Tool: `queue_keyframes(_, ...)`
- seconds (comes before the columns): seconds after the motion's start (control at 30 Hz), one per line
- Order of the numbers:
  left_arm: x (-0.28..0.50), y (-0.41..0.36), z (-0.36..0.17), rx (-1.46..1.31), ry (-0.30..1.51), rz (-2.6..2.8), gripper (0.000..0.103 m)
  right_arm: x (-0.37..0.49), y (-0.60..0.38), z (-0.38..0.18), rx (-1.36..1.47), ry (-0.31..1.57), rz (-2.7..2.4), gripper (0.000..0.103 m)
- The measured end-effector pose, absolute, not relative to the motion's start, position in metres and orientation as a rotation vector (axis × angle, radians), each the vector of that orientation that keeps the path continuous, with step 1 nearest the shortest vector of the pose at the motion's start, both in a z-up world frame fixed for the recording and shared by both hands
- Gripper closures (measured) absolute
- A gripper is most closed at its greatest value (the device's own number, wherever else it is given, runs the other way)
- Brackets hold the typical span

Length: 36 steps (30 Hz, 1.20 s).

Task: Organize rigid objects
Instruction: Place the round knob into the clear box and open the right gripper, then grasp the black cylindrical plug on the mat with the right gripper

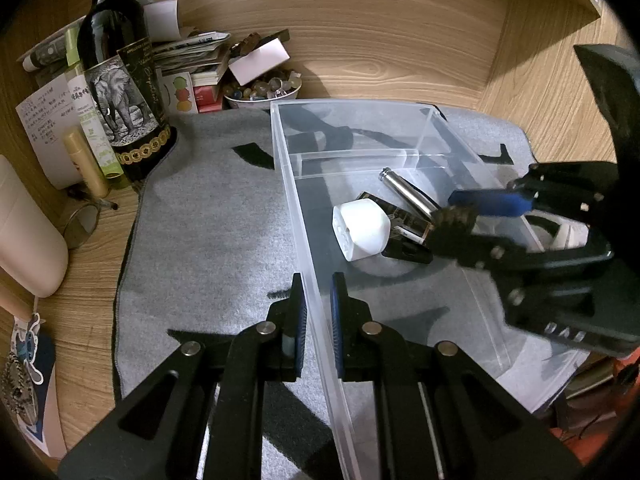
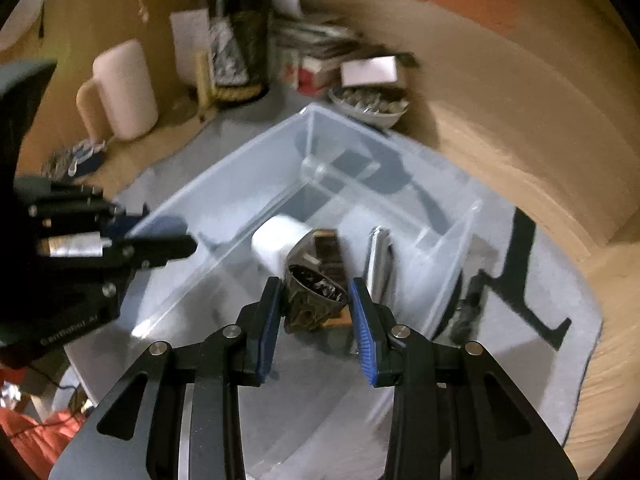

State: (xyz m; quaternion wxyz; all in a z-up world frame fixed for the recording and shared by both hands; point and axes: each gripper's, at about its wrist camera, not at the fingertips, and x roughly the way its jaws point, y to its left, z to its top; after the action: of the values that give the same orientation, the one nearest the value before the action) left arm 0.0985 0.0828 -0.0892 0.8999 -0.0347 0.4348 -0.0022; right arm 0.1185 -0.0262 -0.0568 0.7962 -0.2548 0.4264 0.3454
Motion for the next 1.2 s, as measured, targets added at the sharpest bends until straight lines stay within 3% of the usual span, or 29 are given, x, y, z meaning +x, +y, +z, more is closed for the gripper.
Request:
queue_keyframes(0.33, 0.098, 0.083, -0.089, -0.071, 0.9, -0.004, 0.093, 0.121, -0.022, -0.066, -0.564, 0.968, 0.749, 0.071)
queue_keyframes(0.47, 0.098, 0.083, -0.089, -0.07, 0.9, -0.003, 0.093, 0.121, -0.026, -0.057, -0.546, 0.929, 0.737, 0.054)
queue_keyframes(0.67, 0.1, 0.083, -0.089, -0.067, 0.9, -0.001, 0.093, 0.123, -0.036, -0.034, -0.497, 0.861, 0.718, 0.037)
queue_keyframes(1.2, 0.099, 0.081, -0.089, -0.065, 0.899, -0.001, 0.093, 0.15, -0.09, 0.023, -0.359, 0.708, 0.553, 0.028)
